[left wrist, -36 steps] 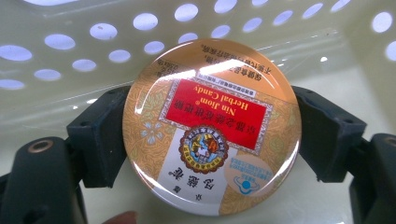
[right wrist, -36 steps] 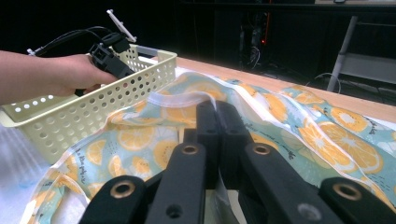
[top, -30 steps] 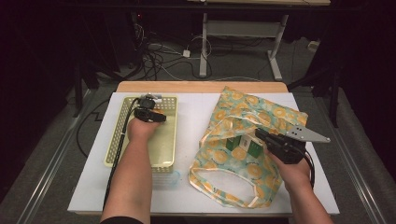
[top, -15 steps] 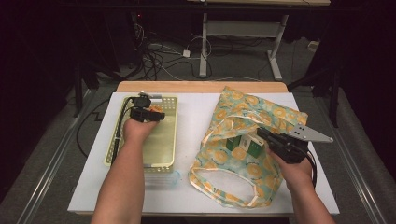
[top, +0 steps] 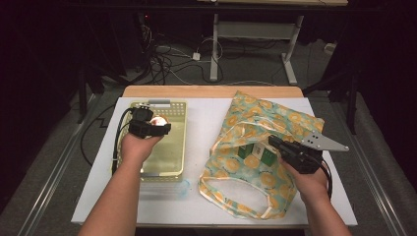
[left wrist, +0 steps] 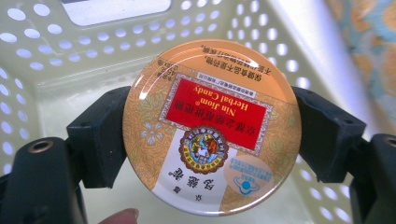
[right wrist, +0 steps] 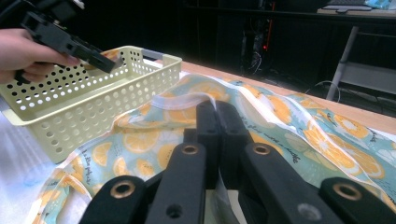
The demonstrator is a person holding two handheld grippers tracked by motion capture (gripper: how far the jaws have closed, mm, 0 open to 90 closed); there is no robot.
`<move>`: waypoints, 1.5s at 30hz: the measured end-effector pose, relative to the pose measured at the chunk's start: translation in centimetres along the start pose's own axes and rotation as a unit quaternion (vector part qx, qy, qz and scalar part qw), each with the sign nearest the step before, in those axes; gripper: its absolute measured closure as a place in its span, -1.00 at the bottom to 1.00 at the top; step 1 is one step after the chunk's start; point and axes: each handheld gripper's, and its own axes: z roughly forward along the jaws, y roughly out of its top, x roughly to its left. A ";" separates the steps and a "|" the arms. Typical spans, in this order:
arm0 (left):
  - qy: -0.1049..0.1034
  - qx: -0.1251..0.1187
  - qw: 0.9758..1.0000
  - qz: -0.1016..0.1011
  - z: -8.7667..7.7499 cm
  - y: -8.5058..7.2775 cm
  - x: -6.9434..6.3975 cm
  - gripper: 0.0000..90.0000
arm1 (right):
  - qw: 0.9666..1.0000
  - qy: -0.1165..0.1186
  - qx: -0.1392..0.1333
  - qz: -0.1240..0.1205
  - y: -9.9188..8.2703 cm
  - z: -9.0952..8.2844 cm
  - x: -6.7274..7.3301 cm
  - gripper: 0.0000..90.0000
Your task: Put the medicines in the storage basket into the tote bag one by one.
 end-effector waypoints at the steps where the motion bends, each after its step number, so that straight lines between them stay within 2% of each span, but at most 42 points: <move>1: -0.001 -0.002 1.000 0.005 -0.3 -0.1 -0.2 -0.57 | 1.000 0.000 0.000 -0.001 0.0 0.0 0.0 1.00; 5: 0.010 -0.002 1.000 0.029 -1.5 -0.7 -1.3 -0.57 | 1.000 0.001 0.000 0.001 0.0 0.1 0.0 1.00; 9: 0.009 -0.013 0.999 0.046 -2.5 -1.6 -2.1 -0.57 | 1.000 0.001 0.001 0.000 0.0 0.2 0.1 1.00; 13: -0.014 -0.029 0.999 0.036 -3.3 -2.9 -2.4 -0.57 | 1.000 0.003 0.003 -0.003 -0.1 0.1 0.2 1.00; 18: -0.009 -0.036 0.998 0.053 -4.0 -4.6 -3.1 -0.57 | 1.000 0.005 0.005 -0.002 -0.1 0.2 0.3 1.00; 24: -0.008 -0.063 0.995 0.071 -5.4 -6.6 -4.2 -0.57 | 1.000 0.003 0.004 -0.006 0.0 0.1 0.4 1.00; 25: -0.014 -0.088 0.995 0.041 -5.1 -6.9 -4.8 -0.57 | 1.000 0.004 0.004 -0.006 0.0 0.1 0.4 1.00; 27: -0.022 -0.089 0.995 0.044 -5.4 -7.5 -4.9 -0.57 | 1.000 0.004 0.005 -0.007 0.0 0.1 0.4 1.00; 28: -0.025 -0.074 0.995 0.067 -5.8 -7.7 -4.7 -0.57 | 1.000 0.002 0.006 -0.005 -0.1 0.1 0.5 1.00; 31: -0.028 -0.079 0.994 0.076 -6.0 -8.4 -5.3 -0.57 | 1.000 0.002 0.008 -0.008 -0.1 0.2 0.5 1.00; 36: -0.025 -0.086 0.993 0.080 -6.0 -9.2 -5.8 -0.57 | 1.000 0.002 0.011 -0.009 -0.2 0.2 0.6 1.00; 38: -0.020 -0.081 0.993 0.086 -5.8 -9.3 -5.9 -0.57 | 1.000 0.004 0.011 -0.012 -0.2 0.2 0.6 1.00; 41: -0.026 -0.080 0.993 0.079 -5.4 -9.3 -5.8 -0.57 | 1.000 0.007 0.013 -0.010 -0.3 0.3 0.7 1.00; 43: -0.026 -0.077 0.993 0.087 -5.3 -9.3 -5.9 -0.57 | 1.000 0.007 0.017 -0.010 -0.4 0.4 0.7 1.00; 45: -0.032 -0.081 0.993 0.085 -5.4 -9.2 -5.8 -0.57 | 1.000 0.008 0.020 -0.010 -0.5 0.7 0.8 1.00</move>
